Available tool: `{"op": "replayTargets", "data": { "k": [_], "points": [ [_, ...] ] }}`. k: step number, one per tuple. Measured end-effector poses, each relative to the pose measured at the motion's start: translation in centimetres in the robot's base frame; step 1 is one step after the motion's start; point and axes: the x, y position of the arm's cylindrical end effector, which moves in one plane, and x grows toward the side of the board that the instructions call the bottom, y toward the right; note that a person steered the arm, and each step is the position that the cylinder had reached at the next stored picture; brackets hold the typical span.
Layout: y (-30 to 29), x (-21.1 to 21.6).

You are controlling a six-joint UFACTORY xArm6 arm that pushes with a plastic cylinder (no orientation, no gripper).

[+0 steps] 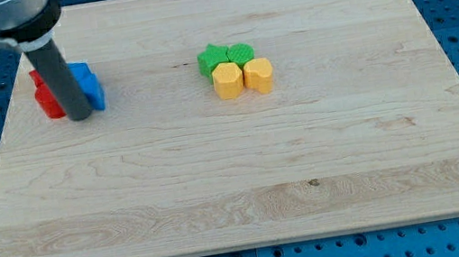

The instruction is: Push the red star to the top of the blue cube

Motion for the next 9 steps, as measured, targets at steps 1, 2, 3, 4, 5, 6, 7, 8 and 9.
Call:
{"op": "replayTargets", "data": {
  "k": [1, 2, 3, 4, 5, 6, 7, 8, 9],
  "points": [
    [2.6, 0.7],
    [2.7, 2.8],
    [0.7, 5.0],
    [-4.0, 4.9],
    [-6.8, 3.3],
    [-6.8, 0.0],
    [-6.0, -3.5],
    [-4.9, -6.6],
    [-4.6, -7.9]
  ]
}}
